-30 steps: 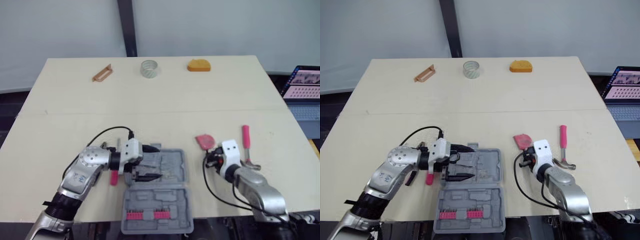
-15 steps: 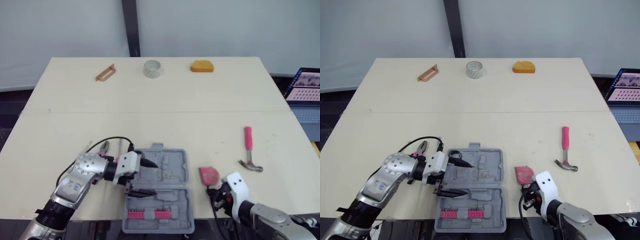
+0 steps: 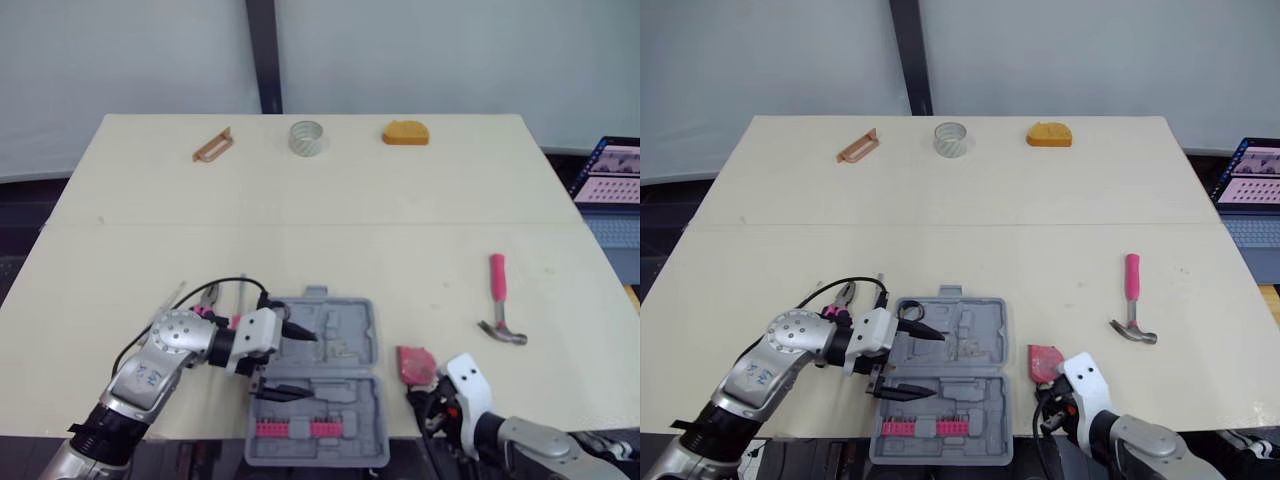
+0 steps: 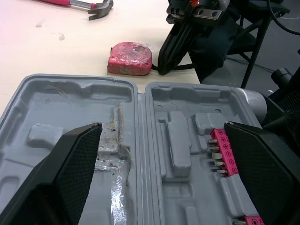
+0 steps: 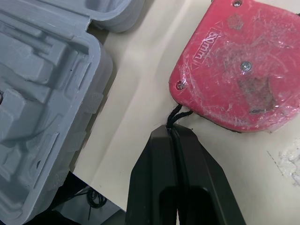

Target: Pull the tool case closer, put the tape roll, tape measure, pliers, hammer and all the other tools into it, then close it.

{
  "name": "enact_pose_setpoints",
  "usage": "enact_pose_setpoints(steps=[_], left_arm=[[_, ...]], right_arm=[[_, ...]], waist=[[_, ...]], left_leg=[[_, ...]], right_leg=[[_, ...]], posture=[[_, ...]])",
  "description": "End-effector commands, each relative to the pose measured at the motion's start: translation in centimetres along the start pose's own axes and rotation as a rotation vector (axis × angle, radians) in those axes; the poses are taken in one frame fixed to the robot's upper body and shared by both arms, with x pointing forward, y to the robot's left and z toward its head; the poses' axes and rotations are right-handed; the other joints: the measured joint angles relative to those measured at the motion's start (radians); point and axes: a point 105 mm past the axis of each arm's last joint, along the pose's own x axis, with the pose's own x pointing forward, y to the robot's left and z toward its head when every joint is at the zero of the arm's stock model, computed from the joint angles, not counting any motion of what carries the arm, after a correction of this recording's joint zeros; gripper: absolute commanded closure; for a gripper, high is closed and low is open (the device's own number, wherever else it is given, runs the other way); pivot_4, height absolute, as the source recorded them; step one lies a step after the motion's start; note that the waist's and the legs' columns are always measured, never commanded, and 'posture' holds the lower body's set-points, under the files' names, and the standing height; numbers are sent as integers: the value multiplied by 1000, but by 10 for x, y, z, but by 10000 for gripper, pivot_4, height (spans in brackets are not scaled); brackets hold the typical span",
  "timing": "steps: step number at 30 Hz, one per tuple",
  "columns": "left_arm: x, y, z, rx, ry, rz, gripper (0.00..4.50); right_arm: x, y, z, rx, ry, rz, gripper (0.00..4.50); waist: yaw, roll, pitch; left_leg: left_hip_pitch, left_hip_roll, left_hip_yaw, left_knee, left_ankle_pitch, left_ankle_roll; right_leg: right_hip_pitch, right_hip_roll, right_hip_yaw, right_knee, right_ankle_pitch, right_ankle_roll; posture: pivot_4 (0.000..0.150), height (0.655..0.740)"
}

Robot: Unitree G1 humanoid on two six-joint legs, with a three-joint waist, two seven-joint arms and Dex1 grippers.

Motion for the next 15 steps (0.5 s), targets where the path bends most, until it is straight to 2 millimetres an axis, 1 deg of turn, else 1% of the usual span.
enact_pose_setpoints(steps=[1,7,10,13,15], left_arm=[[1,-3,10,49,-15,-7,0],[1,-2,10,58,-17,1,0],[1,0,11,71,-20,10,0],[2,1,11,80,-23,14,0],[2,1,11,86,-27,19,0]], right_arm=[[-2,6,-9,16,35,40,44672],[-3,5,-10,9,42,44,44672],[-5,4,-3,-1,29,61,44672],[-11,4,5,-26,18,99,36377],[-17,0,12,-50,18,110,26288]], waist=[[1,0,0],[1,0,0],[1,0,0],[1,0,0],[1,0,0]], left_leg=[[0,0,0,0,0,0],[0,0,0,0,0,0],[0,0,0,0,0,0],[0,0,0,0,0,0],[0,0,0,0,0,0]], right_leg=[[0,0,0,0,0,0],[0,0,0,0,0,0],[0,0,0,0,0,0],[0,0,0,0,0,0],[0,0,0,0,0,0]], posture=[[1500,7400],[1500,7400],[1500,7400],[1500,7400],[1500,7400]])
